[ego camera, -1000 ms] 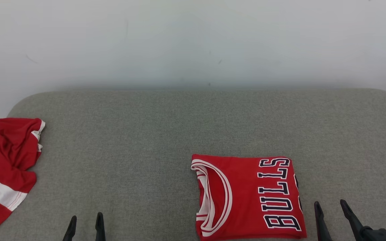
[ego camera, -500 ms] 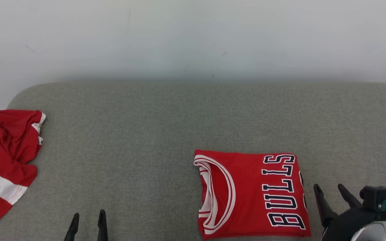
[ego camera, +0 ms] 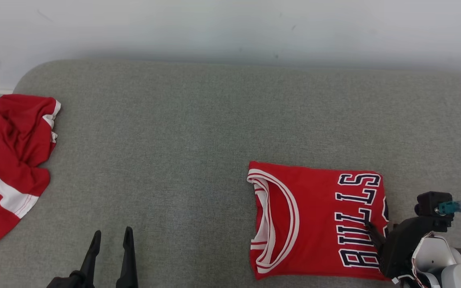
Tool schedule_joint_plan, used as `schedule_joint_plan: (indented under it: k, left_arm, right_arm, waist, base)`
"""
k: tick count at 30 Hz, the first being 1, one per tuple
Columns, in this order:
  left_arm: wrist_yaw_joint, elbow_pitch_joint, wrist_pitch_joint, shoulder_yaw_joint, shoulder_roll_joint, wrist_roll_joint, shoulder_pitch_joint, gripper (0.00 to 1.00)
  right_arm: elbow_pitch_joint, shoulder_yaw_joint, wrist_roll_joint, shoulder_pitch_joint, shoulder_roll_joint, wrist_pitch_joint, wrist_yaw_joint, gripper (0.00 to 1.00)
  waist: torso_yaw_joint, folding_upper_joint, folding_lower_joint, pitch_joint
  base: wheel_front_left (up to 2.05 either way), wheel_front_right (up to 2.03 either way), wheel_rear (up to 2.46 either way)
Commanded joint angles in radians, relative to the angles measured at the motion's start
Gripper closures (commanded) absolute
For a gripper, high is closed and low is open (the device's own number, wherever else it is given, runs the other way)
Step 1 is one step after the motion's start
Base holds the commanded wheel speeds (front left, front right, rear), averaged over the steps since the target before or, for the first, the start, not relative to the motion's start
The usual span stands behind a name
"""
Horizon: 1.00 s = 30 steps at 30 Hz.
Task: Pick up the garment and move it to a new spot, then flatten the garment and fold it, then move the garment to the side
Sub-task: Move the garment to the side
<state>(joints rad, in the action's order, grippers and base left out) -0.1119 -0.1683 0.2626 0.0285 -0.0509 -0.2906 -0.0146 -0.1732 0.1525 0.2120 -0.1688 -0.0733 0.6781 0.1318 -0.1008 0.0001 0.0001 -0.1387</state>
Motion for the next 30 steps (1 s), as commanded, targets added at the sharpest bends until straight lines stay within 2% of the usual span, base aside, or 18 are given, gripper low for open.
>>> schedule_joint_plan:
  k: [1, 6, 11, 12, 13, 14, 23, 30]
  left_arm:
    - [0.004, 0.003, 0.003, 0.002, 0.001, -0.002, 0.015, 0.00]
    - [0.005, 0.004, 0.003, 0.008, 0.001, -0.007, 0.028, 0.00]
    - [0.004, 0.000, 0.003, 0.013, 0.001, -0.008, 0.040, 0.00]
    - [0.003, -0.002, 0.003, 0.014, 0.001, -0.008, 0.042, 0.00]
    - [0.002, -0.003, 0.003, 0.016, 0.001, -0.007, 0.042, 0.00]
    - [0.002, -0.003, 0.003, 0.016, 0.001, -0.007, 0.042, 0.00]
    - [0.002, 0.015, 0.003, 0.006, 0.001, 0.001, 0.054, 0.00]
    - [-0.002, 0.052, 0.003, -0.009, 0.001, 0.012, 0.073, 0.00]
  right_arm:
    - [-0.003, 0.006, -0.019, -0.011, 0.002, 0.009, -0.002, 0.00]
    - [-0.040, 0.019, -0.038, -0.009, 0.012, 0.079, -0.002, 0.00]
    - [-0.055, -0.010, -0.043, 0.011, 0.004, 0.164, -0.002, 0.00]
    - [-0.052, -0.020, -0.038, 0.014, -0.006, 0.179, -0.002, 0.43]
    - [-0.045, -0.032, -0.034, 0.015, -0.020, 0.187, -0.002, 0.77]
    - [-0.035, -0.041, -0.031, 0.014, -0.037, 0.189, -0.002, 1.00]
    - [0.025, -0.133, -0.045, -0.054, -0.204, 0.185, -0.004, 1.00]
    - [0.062, -0.286, -0.017, -0.177, -0.361, 0.165, -0.003, 1.00]
  waist:
    - [-0.027, -0.0001, -0.0001, -0.033]
    - [-0.036, -0.0001, -0.0001, -0.056]
    - [-0.037, -0.0001, -0.0001, -0.062]
    - [-0.036, -0.0001, -0.0001, -0.064]
    - [-0.035, -0.0001, -0.0001, -0.065]
    - [-0.033, -0.0001, -0.0001, -0.066]
    - [0.003, -0.0001, -0.0001, -0.087]
    - [0.074, -0.0001, -0.0001, -0.137]
  base:
    - [0.00, 0.00, 0.00]
    - [0.00, 0.00, 0.00]
    - [0.00, 0.00, 0.00]
    - [0.00, 0.00, 0.00]
    - [0.00, 0.00, 0.00]
    - [0.00, 0.00, 0.00]
    - [0.00, 0.00, 0.00]
    - [0.00, 0.00, 0.00]
